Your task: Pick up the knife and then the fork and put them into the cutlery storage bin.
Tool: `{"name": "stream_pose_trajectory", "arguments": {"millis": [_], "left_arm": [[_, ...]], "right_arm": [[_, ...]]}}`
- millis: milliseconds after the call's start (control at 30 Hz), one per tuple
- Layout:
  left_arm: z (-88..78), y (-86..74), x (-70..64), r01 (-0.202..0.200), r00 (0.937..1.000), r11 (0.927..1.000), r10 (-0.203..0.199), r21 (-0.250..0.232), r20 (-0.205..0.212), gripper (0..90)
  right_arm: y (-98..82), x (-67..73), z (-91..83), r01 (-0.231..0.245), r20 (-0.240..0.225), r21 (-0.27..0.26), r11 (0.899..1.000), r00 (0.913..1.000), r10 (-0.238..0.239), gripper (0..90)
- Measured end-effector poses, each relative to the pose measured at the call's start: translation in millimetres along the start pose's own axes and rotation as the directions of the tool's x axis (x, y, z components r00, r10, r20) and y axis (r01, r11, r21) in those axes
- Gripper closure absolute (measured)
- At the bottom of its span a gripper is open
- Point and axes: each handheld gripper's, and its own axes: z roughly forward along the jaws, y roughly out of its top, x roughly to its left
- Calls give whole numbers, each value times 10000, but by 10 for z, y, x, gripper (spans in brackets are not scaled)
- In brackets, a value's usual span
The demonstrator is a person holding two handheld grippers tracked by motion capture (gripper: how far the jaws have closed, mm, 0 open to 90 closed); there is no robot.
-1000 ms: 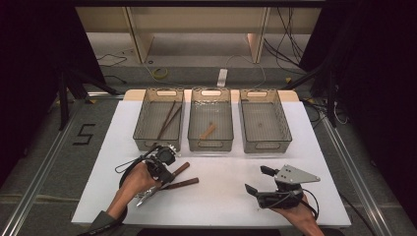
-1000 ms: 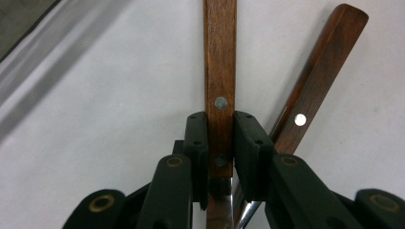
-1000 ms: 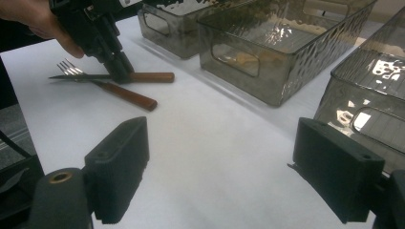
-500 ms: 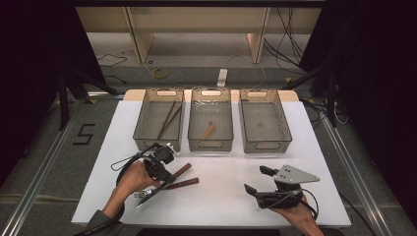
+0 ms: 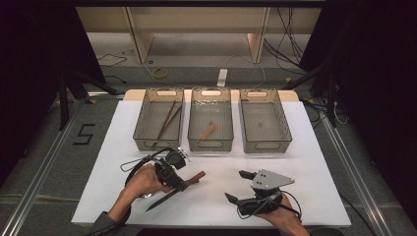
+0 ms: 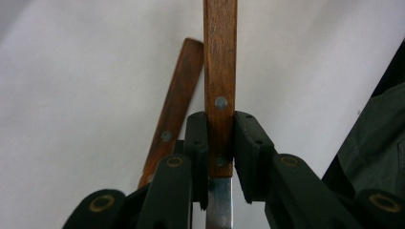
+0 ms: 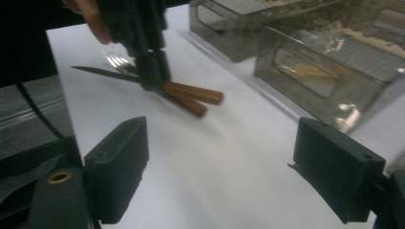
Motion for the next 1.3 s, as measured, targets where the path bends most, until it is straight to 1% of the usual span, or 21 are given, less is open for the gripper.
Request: {"name": "stream_pose_trajectory", "arguments": {"millis": [67,133,233,367,467,533,667,733,800,867,900,967,1000,1067,1100,1133,1167,1200,1233,1267,1300], "left_arm": [[15,16,-40,-113,9999,9999,113,-6,43,761],[26,31,-73,-215,9998,9998,216,24,-33,761],[35,58,-145,-423,9991,9991,423,64,33,760],[55,117,-246,-741,9972,9970,738,219,146,760],[68,163,-311,-952,9953,9951,946,258,231,760],[74,187,-351,-1060,9941,9940,1053,279,265,760],[79,226,-428,-1393,9898,9894,1379,416,355,761],[88,237,-465,-1534,9877,9868,1516,517,383,760],[107,246,-495,-1570,9870,9863,1550,514,414,760],[127,254,-513,-1679,9852,9839,1654,606,444,760],[131,255,-522,-1664,9855,9843,1639,596,446,760],[133,257,-544,-1628,9859,9849,1600,583,487,760],[126,260,-551,-1678,9849,9842,1649,567,526,760],[112,269,-570,-1856,9816,9804,1818,666,584,760],[109,273,-585,-1880,9812,9801,1845,646,565,760],[104,279,-593,-2004,9787,9769,1961,746,612,760],[101,283,-601,-2070,9774,9753,2025,772,613,760],[102,287,-608,-2124,9762,9743,2081,753,614,760],[104,290,-616,-2182,9748,9726,2132,804,656,760],[108,291,-625,-2182,9748,9726,2134,797,647,760],[113,293,-629,-2198,9744,9722,2148,811,661,760]], "right_arm": [[21,53,56,275,-104,131,9995,9996,-274,202],[36,99,108,555,-200,260,9981,9983,-549,201],[56,161,176,1048,-189,486,9933,9944,-1040,202],[79,241,275,1694,-276,934,9811,9855,-1676,204],[88,289,342,2281,-411,1154,9668,9735,-2248,209],[91,311,377,2539,-385,1301,9584,9672,-2510,221],[88,339,436,3120,-424,1598,9365,9500,-3093,233],[82,347,455,3439,-471,1795,9217,9388,-3411,246],[72,354,476,3658,-517,1892,9113,9305,-3627,256],[64,368,492,3930,-545,2058,8962,9190,-3905,271],[59,377,497,4043,-586,2157,8888,9140,-4015,281],[46,388,515,4232,-570,2173,8796,9051,-4214,301],[42,392,517,4279,-626,2217,8762,9030,-4251,316],[39,400,525,4437,-680,2342,8651,8951,-4407,338],[34,402,533,4529,-689,2353,8599,8903,-4501,347],[29,408,536,4581,-734,2457,8543,8875,-4549,356],[25,414,541,4682,-731,2520,8469,8819,-4658,370],[26,405,539,4977,-829,2598,8275,8653,-4944,383],[16,438,550,4741,-599,2551,8427,8776,-4755,393],[13,445,552,4803,-662,2585,8381,8744,-4807,404],[19,426,541,5256,-816,2747,8052,8471,-5251,419]]}}
